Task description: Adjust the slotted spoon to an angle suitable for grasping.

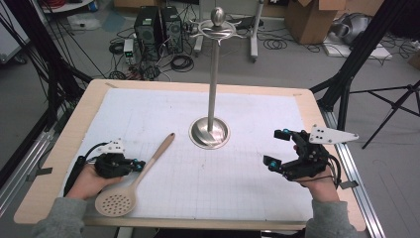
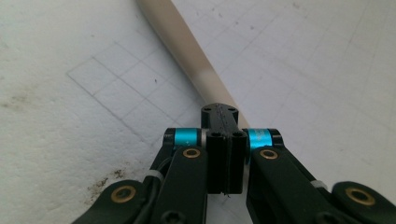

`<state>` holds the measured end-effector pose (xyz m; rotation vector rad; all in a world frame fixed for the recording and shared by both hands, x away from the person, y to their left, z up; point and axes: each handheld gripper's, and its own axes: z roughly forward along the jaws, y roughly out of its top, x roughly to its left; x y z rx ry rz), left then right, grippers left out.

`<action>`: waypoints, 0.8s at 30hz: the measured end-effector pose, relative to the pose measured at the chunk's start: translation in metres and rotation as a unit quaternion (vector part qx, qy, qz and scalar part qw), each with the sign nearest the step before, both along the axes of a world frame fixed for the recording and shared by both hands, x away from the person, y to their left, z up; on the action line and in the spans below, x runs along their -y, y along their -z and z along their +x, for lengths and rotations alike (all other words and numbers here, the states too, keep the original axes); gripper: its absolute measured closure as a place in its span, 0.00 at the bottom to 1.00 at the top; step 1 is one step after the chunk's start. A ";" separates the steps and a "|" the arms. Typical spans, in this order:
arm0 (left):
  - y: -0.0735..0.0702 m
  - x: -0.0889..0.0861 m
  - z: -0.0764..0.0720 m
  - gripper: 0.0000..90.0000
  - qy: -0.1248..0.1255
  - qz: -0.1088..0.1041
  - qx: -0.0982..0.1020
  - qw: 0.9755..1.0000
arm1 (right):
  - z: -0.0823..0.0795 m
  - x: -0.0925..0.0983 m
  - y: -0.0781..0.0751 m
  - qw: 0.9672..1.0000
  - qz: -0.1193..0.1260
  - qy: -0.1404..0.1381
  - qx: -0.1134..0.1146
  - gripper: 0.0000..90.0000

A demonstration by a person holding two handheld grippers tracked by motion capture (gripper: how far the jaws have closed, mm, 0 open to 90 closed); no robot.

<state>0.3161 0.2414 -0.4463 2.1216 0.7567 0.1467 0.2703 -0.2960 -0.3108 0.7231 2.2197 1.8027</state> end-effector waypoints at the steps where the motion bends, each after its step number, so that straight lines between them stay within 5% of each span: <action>1: 0.000 0.001 0.001 1.00 0.002 0.000 0.000 1.000 | 0.000 0.000 0.000 1.000 -0.001 0.001 -0.001 0.02; 13: 0.004 0.010 0.003 1.00 0.048 -0.010 0.018 0.999 | -0.006 0.007 0.003 1.000 -0.004 0.010 -0.001 0.02; 19: 0.004 0.023 0.002 1.00 0.099 -0.009 0.026 0.995 | -0.008 0.010 0.003 1.000 -0.005 0.012 -0.005 0.02; 24: 0.003 0.024 0.003 1.00 0.095 -0.006 0.024 0.995 | -0.009 0.011 0.004 1.000 -0.006 0.013 -0.005 0.02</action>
